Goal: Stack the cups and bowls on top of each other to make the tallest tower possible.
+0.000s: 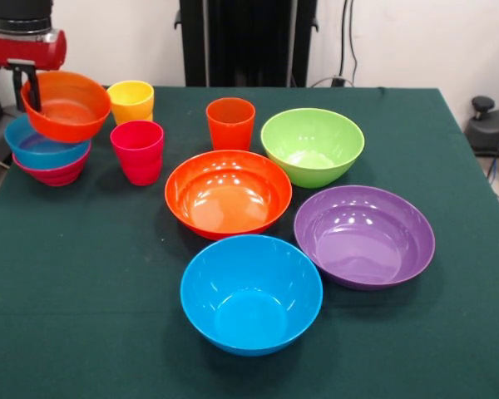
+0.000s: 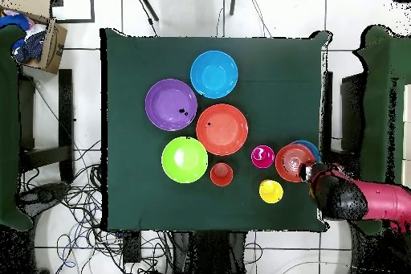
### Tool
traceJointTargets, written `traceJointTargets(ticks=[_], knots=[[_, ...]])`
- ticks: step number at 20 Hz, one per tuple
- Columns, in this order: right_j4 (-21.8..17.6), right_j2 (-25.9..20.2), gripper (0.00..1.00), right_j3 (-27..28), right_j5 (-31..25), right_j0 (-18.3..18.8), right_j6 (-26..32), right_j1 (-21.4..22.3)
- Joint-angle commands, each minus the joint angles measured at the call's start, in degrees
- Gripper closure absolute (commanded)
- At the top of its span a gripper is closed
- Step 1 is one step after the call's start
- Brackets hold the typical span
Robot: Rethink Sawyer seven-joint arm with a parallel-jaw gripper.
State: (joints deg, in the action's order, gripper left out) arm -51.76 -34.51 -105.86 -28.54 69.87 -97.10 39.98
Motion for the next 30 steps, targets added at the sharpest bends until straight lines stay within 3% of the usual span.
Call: traceJointTargets(ticks=[1, 7, 18, 23, 30], knots=[[-6.11, 2.36, 1.00, -2.24, 1.85, -3.43, 4.18, -1.24], [-5.48, 1.13, 1.00, -2.50, 1.16, -1.93, 5.75, -1.01], [0.63, -4.96, 1.00, -5.56, -3.22, 5.02, 13.17, 2.92], [0.89, -6.32, 1.00, -5.67, -4.24, 6.74, 14.44, 3.15], [-0.81, -5.47, 1.00, -3.41, -4.15, 5.72, 12.75, 1.39]])
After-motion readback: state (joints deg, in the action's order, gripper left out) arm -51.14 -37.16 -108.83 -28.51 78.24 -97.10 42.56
